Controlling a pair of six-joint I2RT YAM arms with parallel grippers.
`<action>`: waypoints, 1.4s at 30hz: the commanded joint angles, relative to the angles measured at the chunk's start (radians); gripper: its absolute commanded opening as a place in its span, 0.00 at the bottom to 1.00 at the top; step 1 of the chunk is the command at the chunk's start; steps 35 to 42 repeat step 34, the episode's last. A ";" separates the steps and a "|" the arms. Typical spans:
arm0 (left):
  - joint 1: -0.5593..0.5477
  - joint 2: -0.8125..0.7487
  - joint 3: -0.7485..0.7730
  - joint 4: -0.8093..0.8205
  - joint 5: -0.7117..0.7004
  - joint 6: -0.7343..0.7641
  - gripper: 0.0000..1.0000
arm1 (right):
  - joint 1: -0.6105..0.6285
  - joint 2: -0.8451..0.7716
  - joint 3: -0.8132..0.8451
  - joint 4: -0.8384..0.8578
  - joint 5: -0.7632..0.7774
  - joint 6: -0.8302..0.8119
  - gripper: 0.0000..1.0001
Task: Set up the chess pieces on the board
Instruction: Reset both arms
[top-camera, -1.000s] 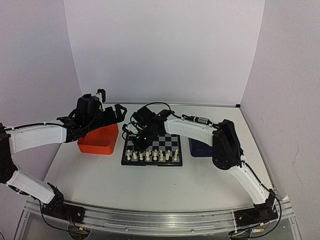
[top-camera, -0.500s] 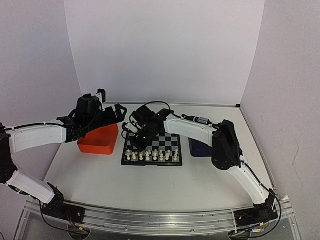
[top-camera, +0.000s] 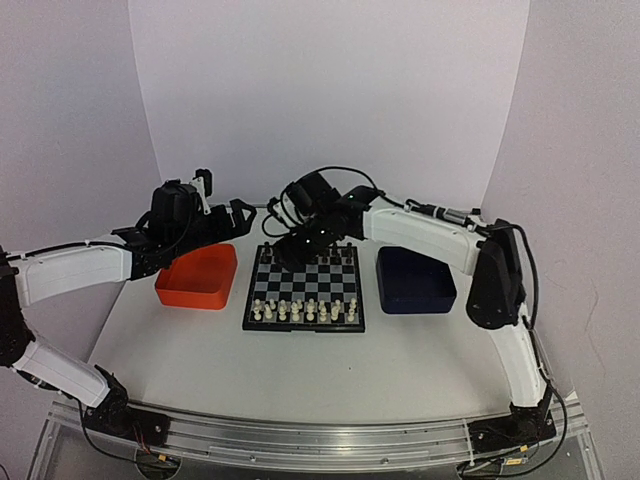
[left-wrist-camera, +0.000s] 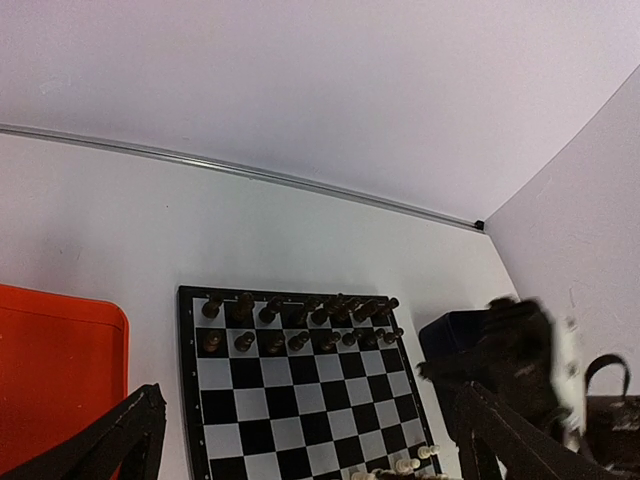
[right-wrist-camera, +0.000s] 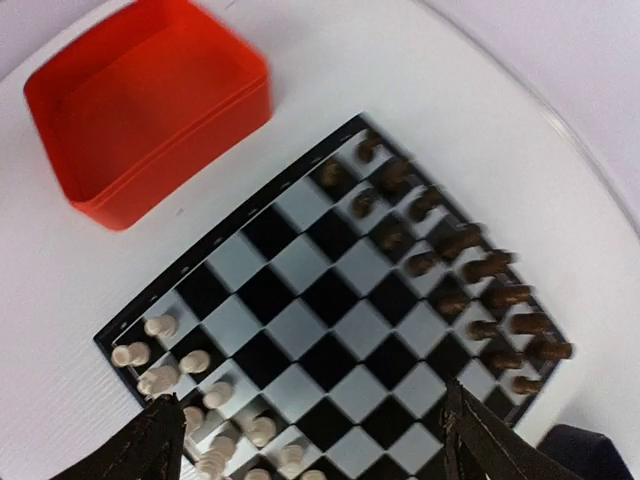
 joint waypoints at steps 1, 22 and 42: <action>0.007 0.005 0.051 -0.010 0.009 0.026 1.00 | -0.146 -0.305 -0.275 0.137 0.202 0.145 0.86; 0.205 -0.025 -0.028 -0.037 -0.074 -0.101 1.00 | -0.682 -1.093 -1.343 0.288 0.459 0.334 0.92; 0.207 -0.183 -0.091 -0.102 -0.193 -0.108 1.00 | -0.682 -1.157 -1.446 0.443 0.357 0.366 0.92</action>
